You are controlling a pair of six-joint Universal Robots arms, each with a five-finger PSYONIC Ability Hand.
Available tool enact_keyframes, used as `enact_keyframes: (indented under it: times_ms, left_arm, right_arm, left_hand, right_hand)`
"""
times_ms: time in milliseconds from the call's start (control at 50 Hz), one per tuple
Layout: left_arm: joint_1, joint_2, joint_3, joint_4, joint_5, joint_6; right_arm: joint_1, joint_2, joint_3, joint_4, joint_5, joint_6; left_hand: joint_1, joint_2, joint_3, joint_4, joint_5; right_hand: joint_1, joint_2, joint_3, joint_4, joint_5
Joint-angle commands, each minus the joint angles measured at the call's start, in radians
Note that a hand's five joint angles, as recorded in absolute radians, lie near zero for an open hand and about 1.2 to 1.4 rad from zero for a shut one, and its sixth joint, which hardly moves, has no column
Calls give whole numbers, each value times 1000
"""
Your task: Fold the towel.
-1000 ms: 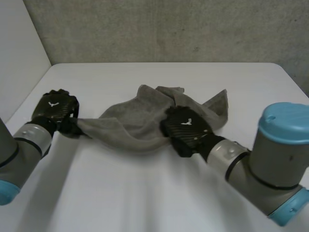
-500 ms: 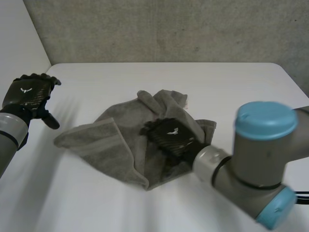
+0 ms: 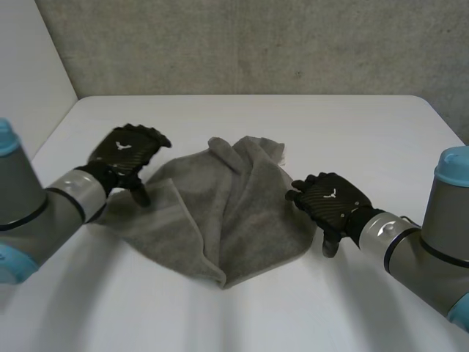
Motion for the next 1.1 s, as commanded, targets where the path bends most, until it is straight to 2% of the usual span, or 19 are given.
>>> enact_keyframes:
  times_ms: [20,80,140,240,280,300,340,400,540,640,820,880,920,1040,1060,1080,1100]
  left_arm:
    - [-44,-190,189,-112,18,200]
    - [-54,-228,234,-144,18,222]
    - [-54,-332,356,-222,18,261]
    - [-60,-396,427,-251,18,300]
    - [-61,-412,447,-253,7,318]
    - [-61,-412,447,-253,7,318]
    - [-61,-412,454,-255,2,323]
    - [-60,-410,453,-262,1,324]
    - [-55,-396,444,-291,-16,358]
    - [-55,-352,404,-308,-68,422]
    - [-54,-271,326,-307,-68,430]
    - [-51,-263,307,-308,-73,432]
    - [-48,-263,287,-308,-73,432]
    - [-45,-252,260,-308,-71,432]
    - [-45,-246,252,-308,-71,432]
    - [-45,-240,241,-307,-70,432]
    - [-45,-240,241,-307,-70,432]
  right_arm:
    - [6,6,9,0,0,8]
    - [8,6,12,0,0,8]
    - [8,8,16,0,0,11]
    - [8,11,18,-3,0,11]
    - [6,12,21,-3,0,11]
    - [6,12,21,-3,0,11]
    - [6,23,19,-3,2,11]
    - [6,30,16,-9,2,6]
    - [5,53,6,-15,2,0]
    - [5,55,6,-20,2,-3]
    - [5,61,6,-25,5,-3]
    - [5,60,7,-25,6,-3]
    - [5,61,7,-25,9,-3]
    - [5,61,7,-26,11,-3]
    - [5,61,7,-29,11,-3]
    - [5,61,7,-29,11,-3]
    - [5,61,7,-38,11,-3]
  left_hand:
    - [-41,-37,-51,-59,-13]
    - [-44,-40,-51,-59,-16]
    - [-44,-40,-51,-59,-16]
    - [-26,-23,-51,-59,1]
    - [49,53,-51,-59,77]
    - [50,54,-51,-59,78]
    - [295,299,-51,-59,323]
    - [431,435,-51,-59,459]
    - [432,435,-51,-59,459]
    - [432,435,-51,-59,459]
    - [435,438,-51,-59,462]
    - [540,544,-51,-59,568]
    - [765,769,-51,-59,793]
    - [790,793,-51,-59,818]
    - [816,820,-51,-59,844]
    - [932,936,-51,-59,960]
    - [934,937,-51,-59,961]
  right_hand:
    - [-75,-73,-43,-76,-61]
    - [-75,-73,-43,-76,-61]
    - [-75,-73,-43,-76,-61]
    - [-75,-73,-43,-76,-61]
    - [-75,-73,-43,-76,-61]
    - [-75,-73,-43,-76,-61]
    - [-75,-73,-43,-76,-61]
    - [-75,-73,-43,-76,-61]
    - [-75,-73,-43,-76,-61]
    - [-75,-73,-43,-76,-61]
    - [-75,-73,-43,-76,-61]
    - [-75,-73,-43,-76,-61]
    - [-75,-73,-43,-76,-61]
    - [-75,-73,-43,-76,-61]
    - [-75,-73,-43,-76,-61]
    - [-75,-73,-43,-76,-61]
    - [-75,-73,-43,-76,-61]
